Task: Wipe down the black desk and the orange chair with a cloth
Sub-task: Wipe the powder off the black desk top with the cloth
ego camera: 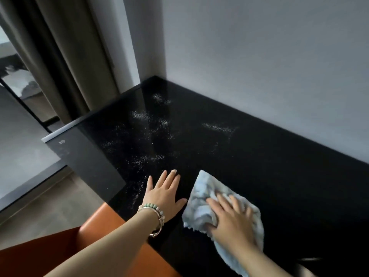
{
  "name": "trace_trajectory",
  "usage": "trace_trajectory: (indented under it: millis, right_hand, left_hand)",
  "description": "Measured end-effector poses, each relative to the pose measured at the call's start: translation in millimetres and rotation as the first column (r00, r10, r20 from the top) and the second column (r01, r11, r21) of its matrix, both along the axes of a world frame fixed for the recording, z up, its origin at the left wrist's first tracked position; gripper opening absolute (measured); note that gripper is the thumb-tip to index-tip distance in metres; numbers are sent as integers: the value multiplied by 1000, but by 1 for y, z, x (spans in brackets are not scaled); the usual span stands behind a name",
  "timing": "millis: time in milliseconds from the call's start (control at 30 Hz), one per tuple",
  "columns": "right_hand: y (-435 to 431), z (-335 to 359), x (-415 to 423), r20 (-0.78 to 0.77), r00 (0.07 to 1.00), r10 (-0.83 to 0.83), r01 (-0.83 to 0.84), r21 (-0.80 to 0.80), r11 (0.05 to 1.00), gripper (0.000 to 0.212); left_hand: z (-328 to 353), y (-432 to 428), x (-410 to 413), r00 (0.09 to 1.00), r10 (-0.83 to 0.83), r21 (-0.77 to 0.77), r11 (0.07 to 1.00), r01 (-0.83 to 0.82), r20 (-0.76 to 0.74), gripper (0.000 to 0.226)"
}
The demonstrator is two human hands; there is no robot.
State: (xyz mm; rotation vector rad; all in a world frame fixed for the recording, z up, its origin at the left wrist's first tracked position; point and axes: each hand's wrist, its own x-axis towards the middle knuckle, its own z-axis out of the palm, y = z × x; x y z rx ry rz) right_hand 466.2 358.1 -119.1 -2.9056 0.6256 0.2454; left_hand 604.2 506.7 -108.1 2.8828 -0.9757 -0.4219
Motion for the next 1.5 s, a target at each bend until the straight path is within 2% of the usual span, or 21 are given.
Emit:
trace_trajectory:
  millis: [67,200,300,367,467,567,600,667,767,833,900,1000,1067,1133,1200,1267,1333,1367,1400,1433,1500]
  right_hand:
    - [-30,0,7,-26,1000,18,-19,-43,999,60]
    - [-113,4,18,0,909,-416,416,-30,909,56]
    - [-137,10,36,86,825,-559,558,36,829,53]
    - [-122,9,43,65,874,-481,482,3,876,47]
    - [-93,3,33,70,986,-148,152,-49,987,52]
    - [-105,-1,11,252,963,100,-71,-122,990,54]
    - [-118,3,6,209,977,50,-25,-124,992,55]
    - [-157,7,3,142,966,-216,233,-118,965,56]
    - [-195,18,28,134,807,-575,582,-17,813,55]
    - [-195,30,57,144,759,-634,631,76,772,53]
    - [-181,28,73,92,834,-544,532,130,837,45]
    - [-135,20,71,92,986,-141,137,44,990,50]
    - [-110,22,66,135,971,199,-210,72,975,49]
    - [-110,23,55,379,866,327,-361,20,932,37]
    - [-134,25,49,509,854,111,-115,-25,993,30]
    - [-168,32,51,359,880,-310,333,-2,943,42]
    - [-193,34,57,144,816,-559,549,105,829,58]
    - [-196,33,63,108,802,-587,516,370,773,62]
    - [-189,34,67,126,841,-527,355,606,712,63]
    - [-179,30,68,198,888,-414,199,647,736,60]
    - [-154,16,69,117,954,-274,240,245,939,51]
  left_hand:
    - [0,-9,8,1000,-12,-12,1000,12,13,78]
    - [-3,-20,16,999,-40,2,999,40,29,85]
    - [-6,-30,16,997,-74,23,997,73,36,88]
    - [-7,-36,14,995,-93,31,995,92,26,88]
    - [-11,-46,7,997,-82,40,996,81,7,88]
    - [-15,-50,0,998,-65,72,995,65,-6,87]
    - [-16,-51,-1,998,-60,81,995,60,-10,87]
    - [-15,-52,2,997,-79,107,991,80,-10,87]
    - [-8,-54,10,993,-118,139,983,119,-18,86]
    - [-6,-55,14,993,-119,144,982,121,-28,86]
    - [-6,-56,15,994,-107,139,984,110,-33,85]
    - [-8,-56,15,995,-96,121,988,98,-24,83]
    - [-8,-57,14,996,-91,106,990,92,-15,80]
    - [-8,-57,15,996,-92,94,991,93,-13,78]
    - [-7,-55,15,995,-102,95,990,104,-19,75]
    - [-7,-54,15,994,-107,97,989,109,-23,75]
    - [-7,-55,14,994,-103,91,990,105,-23,74]
    - [-7,-55,14,994,-105,90,990,107,-25,74]
    - [-7,-55,14,994,-108,92,990,111,-29,74]
    - [-6,-55,14,993,-113,94,989,116,-35,74]
    - [-6,-53,16,992,-119,90,988,122,-45,71]
